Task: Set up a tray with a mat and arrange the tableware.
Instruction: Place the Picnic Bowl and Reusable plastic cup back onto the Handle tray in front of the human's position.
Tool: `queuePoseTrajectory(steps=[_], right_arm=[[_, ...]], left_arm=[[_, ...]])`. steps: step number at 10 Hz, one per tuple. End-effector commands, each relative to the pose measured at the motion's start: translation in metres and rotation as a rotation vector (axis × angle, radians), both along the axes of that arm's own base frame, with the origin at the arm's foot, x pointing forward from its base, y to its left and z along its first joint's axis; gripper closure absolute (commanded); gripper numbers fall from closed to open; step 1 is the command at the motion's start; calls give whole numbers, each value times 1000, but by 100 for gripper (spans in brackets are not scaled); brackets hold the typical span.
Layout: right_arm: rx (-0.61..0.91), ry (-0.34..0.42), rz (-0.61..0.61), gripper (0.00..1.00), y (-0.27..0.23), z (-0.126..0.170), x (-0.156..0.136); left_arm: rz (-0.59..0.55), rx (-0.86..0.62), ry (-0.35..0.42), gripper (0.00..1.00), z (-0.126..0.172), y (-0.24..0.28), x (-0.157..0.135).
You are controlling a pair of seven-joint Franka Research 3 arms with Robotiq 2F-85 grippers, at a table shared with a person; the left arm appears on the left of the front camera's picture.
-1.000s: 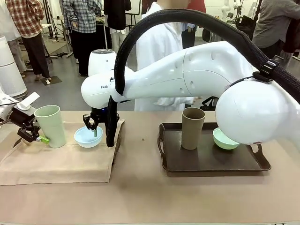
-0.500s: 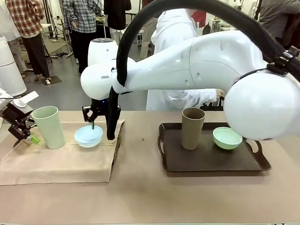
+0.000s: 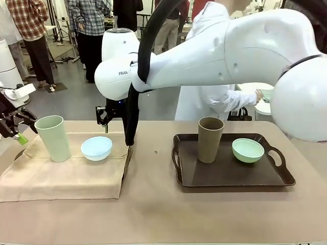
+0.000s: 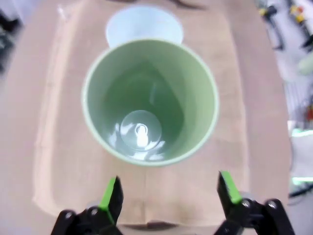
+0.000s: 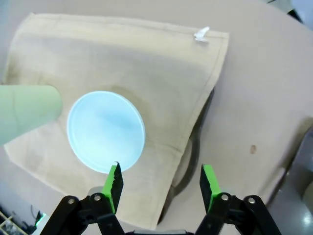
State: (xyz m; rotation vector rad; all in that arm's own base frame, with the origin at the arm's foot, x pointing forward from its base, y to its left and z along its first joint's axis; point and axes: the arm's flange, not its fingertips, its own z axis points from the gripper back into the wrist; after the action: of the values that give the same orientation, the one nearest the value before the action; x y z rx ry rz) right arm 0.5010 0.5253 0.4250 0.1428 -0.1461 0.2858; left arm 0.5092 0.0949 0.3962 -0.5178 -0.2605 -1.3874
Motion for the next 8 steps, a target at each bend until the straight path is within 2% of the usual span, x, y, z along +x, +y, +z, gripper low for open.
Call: queuePoseTrajectory(steps=[1,3,7,8], right_arm=[[58,-22,10,19,-31,14,-27],[90,-104,55,19,-59,41,-50],[107,-148,48,19,-94,78,-73],[88,-151,35,19,-96,88,-72]], left_arm=[[191,191,46,0,21,-29,-26],[405,308,2,0,53,-50,-41],[510,468,70,0,117,-98,-63],[571,438,80,0,128,-113,-59]])
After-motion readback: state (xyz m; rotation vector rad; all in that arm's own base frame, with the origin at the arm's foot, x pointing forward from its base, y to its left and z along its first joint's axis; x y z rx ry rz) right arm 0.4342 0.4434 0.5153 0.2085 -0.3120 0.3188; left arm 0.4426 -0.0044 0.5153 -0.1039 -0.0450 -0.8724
